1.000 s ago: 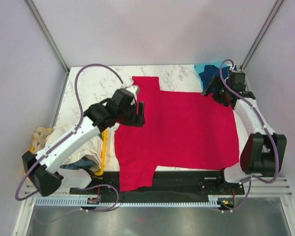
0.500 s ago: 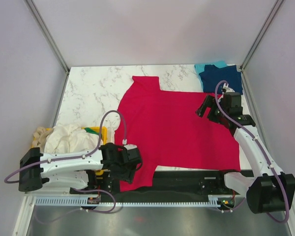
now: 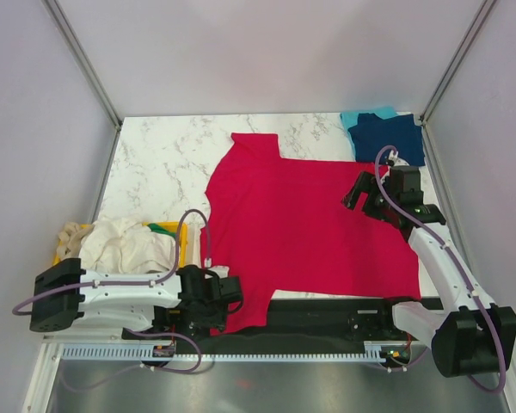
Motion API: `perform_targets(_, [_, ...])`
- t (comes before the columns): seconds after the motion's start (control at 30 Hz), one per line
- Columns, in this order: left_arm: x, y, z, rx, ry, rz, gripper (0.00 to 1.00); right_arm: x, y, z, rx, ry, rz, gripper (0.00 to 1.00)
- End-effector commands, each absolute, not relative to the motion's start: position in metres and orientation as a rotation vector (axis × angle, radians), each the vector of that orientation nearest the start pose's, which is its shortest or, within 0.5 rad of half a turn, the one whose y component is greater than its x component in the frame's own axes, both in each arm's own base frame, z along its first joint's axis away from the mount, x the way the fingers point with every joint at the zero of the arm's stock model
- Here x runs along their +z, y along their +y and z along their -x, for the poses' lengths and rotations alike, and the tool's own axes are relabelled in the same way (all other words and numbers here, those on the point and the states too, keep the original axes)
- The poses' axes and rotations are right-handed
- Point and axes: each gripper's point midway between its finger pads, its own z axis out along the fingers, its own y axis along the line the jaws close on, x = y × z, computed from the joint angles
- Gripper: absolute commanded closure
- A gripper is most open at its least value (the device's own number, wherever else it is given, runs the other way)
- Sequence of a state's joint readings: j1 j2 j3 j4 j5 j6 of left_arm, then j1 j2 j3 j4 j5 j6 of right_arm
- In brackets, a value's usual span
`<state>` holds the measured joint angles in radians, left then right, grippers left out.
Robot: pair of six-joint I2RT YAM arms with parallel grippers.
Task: Fold and stack the t-shirts
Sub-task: Fold the tshirt
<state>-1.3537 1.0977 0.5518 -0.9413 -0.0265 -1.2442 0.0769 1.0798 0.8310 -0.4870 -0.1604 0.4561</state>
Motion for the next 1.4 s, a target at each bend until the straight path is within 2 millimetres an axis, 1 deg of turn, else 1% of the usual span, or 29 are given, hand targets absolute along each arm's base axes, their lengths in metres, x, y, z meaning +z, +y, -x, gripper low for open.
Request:
perform_targets(0.0, [0.009, -0.169, 0.004, -0.174, 3.102, -0.071, 0.5, 0.156, 0.072, -0.298, 0.469, 2.292, -0.342, 0.02])
perform_targets(0.13, [0.005, -0.17, 0.004, -0.158, 3.1, -0.073, 0.61, 0.154, 0.072, -0.296, 0.463, 2.294, -0.342, 0.02])
perform_targets(0.27, [0.007, -0.173, 0.001, -0.177, 3.087, -0.078, 0.77, 0.152, 0.071, -0.295, 0.456, 2.302, -0.342, 0.02])
perform_targets(0.3, [0.01, -0.177, 0.0, -0.2, 3.077, -0.099, 0.86, 0.152, 0.071, -0.294, 0.454, 2.304, -0.343, 0.02])
perform_targets(0.33, [0.015, -0.181, -0.004, -0.222, 3.055, -0.108, 0.92, 0.151, 0.069, -0.293, 0.444, 2.304, -0.353, 0.02])
perform_targets(0.37, [0.019, -0.184, -0.007, -0.235, 3.04, -0.115, 0.94, 0.149, 0.068, -0.292, 0.439, 2.31, -0.366, 0.02])
perform_targets(0.4, [0.03, -0.193, -0.012, -0.266, 3.013, -0.143, 0.95, 0.145, 0.062, -0.289, 0.4, 2.319, -0.399, 0.02])
perform_targets(0.47, [0.04, -0.198, -0.026, -0.248, 2.954, -0.17, 0.97, 0.136, 0.058, -0.281, 0.37, 2.349, -0.474, 0.02])
perform_targets(0.5, [0.055, -0.209, -0.038, -0.279, 2.913, -0.205, 0.97, 0.125, 0.057, -0.271, 0.358, 2.386, -0.504, 0.02])
perform_targets(0.57, [0.063, -0.209, -0.058, -0.233, 2.872, -0.216, 0.98, 0.108, 0.059, -0.257, 0.364, 2.426, -0.578, 0.02])
perform_targets(0.6, [0.072, -0.211, -0.077, -0.244, 2.842, -0.22, 0.98, 0.105, 0.06, -0.25, 0.37, 2.433, -0.599, 0.02])
perform_targets(0.67, [0.083, -0.215, -0.101, -0.279, 2.804, -0.207, 0.98, 0.091, 0.064, -0.236, 0.354, 2.471, -0.605, 0.02])
perform_targets(0.7, [0.095, -0.214, -0.124, -0.306, 2.759, -0.21, 0.98, 0.09, 0.066, -0.229, 0.354, 2.469, -0.63, 0.02])
perform_targets(0.73, [0.103, -0.216, -0.135, -0.337, 2.741, -0.208, 0.98, 0.088, 0.071, -0.223, 0.354, 2.484, -0.614, 0.02])
perform_targets(0.77, [0.112, -0.22, -0.149, -0.374, 2.705, -0.208, 0.98, 0.081, 0.068, -0.218, 0.309, 2.492, -0.632, 0.02])
perform_targets(0.8, [0.126, -0.218, -0.174, -0.378, 2.662, -0.204, 0.98, 0.08, 0.069, -0.212, 0.303, 2.501, -0.647, 0.02])
perform_targets(0.87, [0.14, -0.22, -0.198, -0.388, 2.622, -0.207, 0.98, 0.076, 0.072, -0.205, 0.285, 2.517, -0.633, 0.02])
perform_targets(0.9, [0.161, -0.219, -0.221, -0.397, 2.566, -0.203, 0.98, 0.076, 0.072, -0.201, 0.277, 2.524, -0.634, 0.02])
perform_targets(0.93, [0.16, -0.223, -0.231, -0.387, 2.568, -0.213, 0.98, 0.076, 0.073, -0.199, 0.277, 2.52, -0.644, 0.02])
perform_targets(0.97, [0.173, -0.228, -0.246, -0.405, 2.531, -0.213, 0.98, 0.076, 0.071, -0.198, 0.271, 2.516, -0.652, 0.02])
perform_targets(1.0, [0.177, -0.223, -0.263, -0.399, 2.512, -0.195, 0.98, 0.076, 0.07, -0.198, 0.261, 2.51, -0.661, 0.02])
perform_targets(1.03, [0.166, -0.227, -0.272, -0.414, 2.548, -0.203, 0.98, 0.076, 0.069, -0.198, 0.26, 2.504, -0.669, 0.02])
perform_targets(1.07, [0.172, -0.228, -0.285, -0.44, 2.536, -0.192, 0.98, 0.074, 0.069, -0.198, 0.256, 2.507, -0.67, 0.02])
perform_targets(1.1, [0.172, -0.216, -0.304, -0.456, 2.537, -0.117, 0.98, 0.073, 0.069, -0.198, 0.253, 2.511, -0.673, 0.02])
perform_targets(1.17, [0.17, -0.214, -0.323, -0.532, 2.548, -0.074, 0.98, 0.07, 0.07, -0.199, 0.246, 2.525, -0.666, 0.02])
perform_targets(1.2, [0.171, -0.199, -0.338, -0.526, 2.539, -0.009, 0.98, 0.069, 0.07, -0.199, 0.243, 2.529, -0.665, 0.02])
perform_targets(1.27, [0.17, -0.185, -0.353, -0.506, 2.533, 0.047, 0.98, 0.071, 0.07, -0.202, 0.239, 2.527, -0.662, 0.02])
perform_targets(1.3, [0.171, -0.168, -0.364, -0.489, 2.524, 0.112, 0.98, 0.071, 0.069, -0.202, 0.237, 2.524, -0.66, 0.02])
perform_targets(1.37, [0.17, -0.153, -0.372, -0.503, 2.524, 0.193, 0.98, 0.074, 0.067, -0.203, 0.222, 2.51, -0.665, 0.02])
